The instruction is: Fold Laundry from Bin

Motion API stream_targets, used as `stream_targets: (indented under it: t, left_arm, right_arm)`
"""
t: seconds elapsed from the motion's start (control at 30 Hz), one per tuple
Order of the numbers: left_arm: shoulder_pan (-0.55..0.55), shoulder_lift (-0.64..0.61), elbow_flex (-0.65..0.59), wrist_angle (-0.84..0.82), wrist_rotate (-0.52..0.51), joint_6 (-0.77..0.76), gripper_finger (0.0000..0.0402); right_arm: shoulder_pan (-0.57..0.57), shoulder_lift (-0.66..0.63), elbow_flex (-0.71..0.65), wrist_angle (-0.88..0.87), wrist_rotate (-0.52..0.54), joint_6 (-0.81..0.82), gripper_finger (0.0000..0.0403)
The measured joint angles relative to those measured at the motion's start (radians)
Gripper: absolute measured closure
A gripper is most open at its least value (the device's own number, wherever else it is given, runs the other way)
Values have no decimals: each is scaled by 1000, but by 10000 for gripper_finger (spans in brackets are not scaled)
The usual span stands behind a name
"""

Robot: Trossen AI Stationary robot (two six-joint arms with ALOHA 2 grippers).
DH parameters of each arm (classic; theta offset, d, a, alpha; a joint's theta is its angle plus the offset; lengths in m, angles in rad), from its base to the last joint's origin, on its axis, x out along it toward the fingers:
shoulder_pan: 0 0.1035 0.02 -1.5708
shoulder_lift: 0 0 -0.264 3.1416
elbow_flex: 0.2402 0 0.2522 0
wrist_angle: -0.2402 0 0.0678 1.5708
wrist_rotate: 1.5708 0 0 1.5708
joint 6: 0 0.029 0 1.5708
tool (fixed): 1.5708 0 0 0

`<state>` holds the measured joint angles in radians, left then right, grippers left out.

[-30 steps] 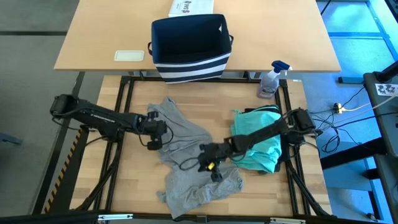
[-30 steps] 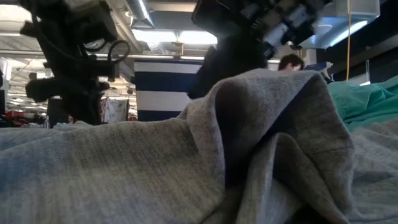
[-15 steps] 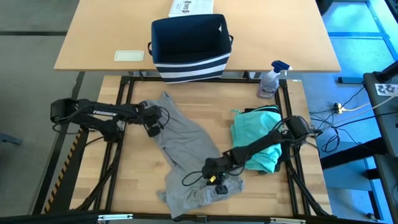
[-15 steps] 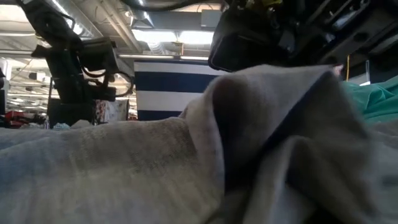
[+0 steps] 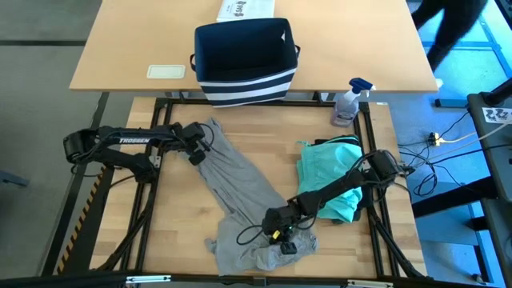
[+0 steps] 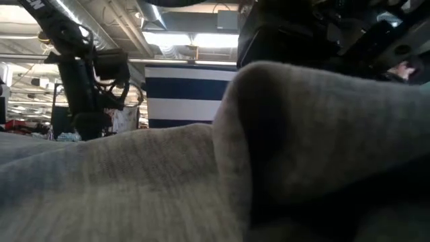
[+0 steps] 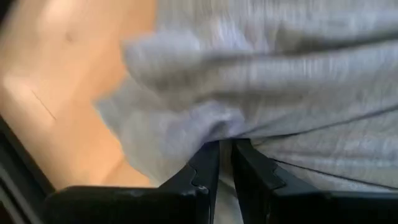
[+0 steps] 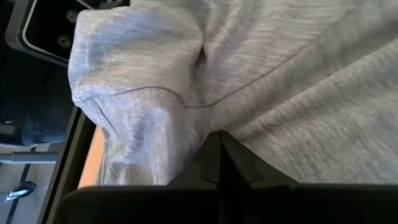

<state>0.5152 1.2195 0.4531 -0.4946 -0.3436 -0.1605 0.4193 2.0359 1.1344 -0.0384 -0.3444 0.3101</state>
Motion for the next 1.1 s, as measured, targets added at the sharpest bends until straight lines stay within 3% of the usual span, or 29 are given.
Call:
stream_targets:
  t: [0.33,0.5,0.6,0.7,0.93,1.1]
  left_arm:
    - [-65,-99,190,-127,-48,28,359]
    - [-167,-147,233,-213,-5,-72,359]
    - [-310,-156,233,-208,85,-141,366]
    - [-518,-152,233,-173,97,-251,381]
    - [-990,-67,232,129,-74,-475,399]
    - [-1178,93,234,341,-133,-486,399]
  right_arm:
    - [-69,-4,-3,43,-15,7,400]
    - [-82,-8,-3,37,-23,-17,400]
    - [-81,-29,-5,17,0,-49,400]
    - [-82,-77,-6,-9,33,-88,400]
    - [-79,-226,-5,-100,157,-162,400]
    - [-60,-266,-4,-124,203,-152,400]
